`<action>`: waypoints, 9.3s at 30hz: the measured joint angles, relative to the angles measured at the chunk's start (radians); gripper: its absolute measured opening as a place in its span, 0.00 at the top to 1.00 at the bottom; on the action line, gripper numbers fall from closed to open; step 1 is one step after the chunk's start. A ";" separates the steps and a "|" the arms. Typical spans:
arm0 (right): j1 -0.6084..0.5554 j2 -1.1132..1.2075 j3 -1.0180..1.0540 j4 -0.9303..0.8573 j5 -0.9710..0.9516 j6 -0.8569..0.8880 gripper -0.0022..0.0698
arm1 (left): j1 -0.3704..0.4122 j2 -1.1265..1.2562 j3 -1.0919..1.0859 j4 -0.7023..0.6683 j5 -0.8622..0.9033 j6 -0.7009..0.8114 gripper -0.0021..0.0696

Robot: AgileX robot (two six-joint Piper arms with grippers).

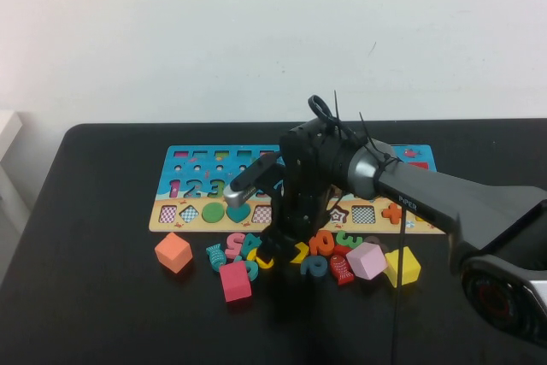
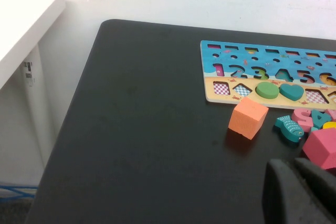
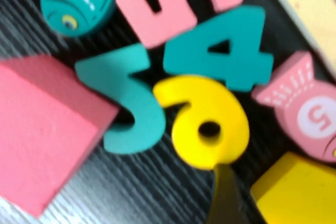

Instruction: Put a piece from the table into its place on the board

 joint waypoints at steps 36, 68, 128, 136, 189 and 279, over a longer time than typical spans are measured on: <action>0.004 -0.047 -0.002 -0.125 0.136 -0.002 0.57 | 0.000 0.000 0.000 0.000 0.000 0.000 0.97; -0.067 -0.048 -0.052 0.026 -0.020 0.024 0.57 | 0.000 0.000 0.000 0.000 0.000 0.000 0.97; -0.065 0.124 -0.299 -0.002 0.110 0.070 0.43 | 0.000 0.000 0.000 -0.019 0.000 0.000 0.97; -0.065 0.113 -0.435 0.003 0.142 0.077 0.46 | 0.000 0.000 0.000 -0.023 0.000 0.000 0.97; -0.065 0.036 -0.452 -0.021 0.258 0.074 0.94 | 0.000 0.000 0.000 -0.023 0.000 0.000 0.97; -0.673 -2.285 1.696 -0.345 -0.679 0.356 0.94 | 0.000 0.000 0.000 -0.023 0.003 0.000 0.97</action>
